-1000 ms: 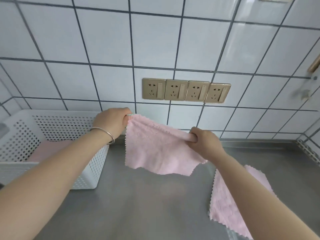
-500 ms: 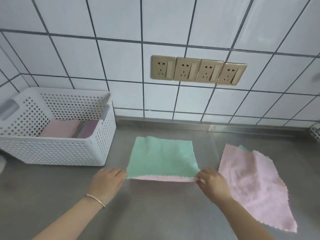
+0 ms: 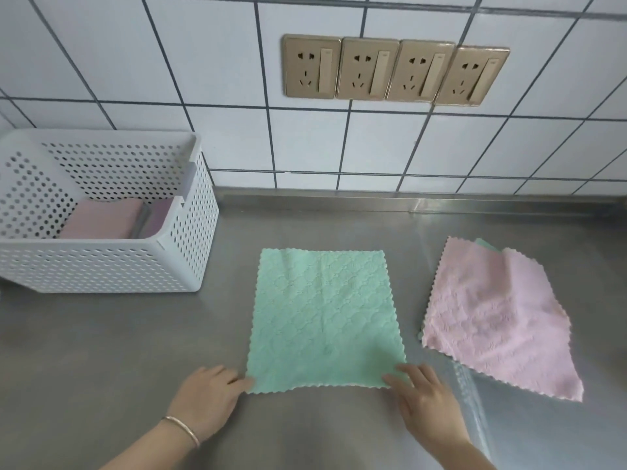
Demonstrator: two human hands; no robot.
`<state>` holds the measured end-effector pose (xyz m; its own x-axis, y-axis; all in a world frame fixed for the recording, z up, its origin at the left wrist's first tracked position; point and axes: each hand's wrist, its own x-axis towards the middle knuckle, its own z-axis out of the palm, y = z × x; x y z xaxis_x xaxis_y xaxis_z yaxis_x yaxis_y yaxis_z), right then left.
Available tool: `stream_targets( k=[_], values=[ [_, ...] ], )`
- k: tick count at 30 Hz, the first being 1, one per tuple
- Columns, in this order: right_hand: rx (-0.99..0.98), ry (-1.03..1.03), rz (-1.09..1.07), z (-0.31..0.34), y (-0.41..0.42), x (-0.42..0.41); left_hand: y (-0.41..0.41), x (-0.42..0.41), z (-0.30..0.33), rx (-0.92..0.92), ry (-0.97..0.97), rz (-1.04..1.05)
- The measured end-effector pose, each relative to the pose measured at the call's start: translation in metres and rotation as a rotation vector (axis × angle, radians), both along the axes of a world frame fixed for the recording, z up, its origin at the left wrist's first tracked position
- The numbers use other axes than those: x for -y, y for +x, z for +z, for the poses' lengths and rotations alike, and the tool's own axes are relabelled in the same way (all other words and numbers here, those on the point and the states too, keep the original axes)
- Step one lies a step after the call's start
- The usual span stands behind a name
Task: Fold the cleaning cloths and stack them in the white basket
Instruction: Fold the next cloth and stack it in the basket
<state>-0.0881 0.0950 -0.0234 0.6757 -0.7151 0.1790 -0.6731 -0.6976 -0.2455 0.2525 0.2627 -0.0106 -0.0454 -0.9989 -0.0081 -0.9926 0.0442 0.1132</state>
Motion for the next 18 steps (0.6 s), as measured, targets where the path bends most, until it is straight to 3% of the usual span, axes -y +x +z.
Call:
stream_targets(
  k=[5,11,14,16,18],
  values=[
    [-0.013,-0.054,0.052,-0.010,-0.015,-0.013,0.005,-0.010,-0.007,-0.031,0.026,0.020],
    [0.103,0.047,-0.148,0.025,0.037,0.047,0.021,0.093,0.021,-0.441,0.007,0.687],
    [0.079,0.406,-0.523,0.033,0.079,0.107,0.037,0.156,0.010,-0.658,0.107,1.026],
    [0.039,0.652,-0.706,0.031,0.099,0.139,0.046,0.183,-0.006,-0.743,0.144,1.138],
    [0.017,0.740,-0.787,0.025,0.112,0.160,0.051,0.200,-0.023,-0.772,0.152,1.179]
  ],
)
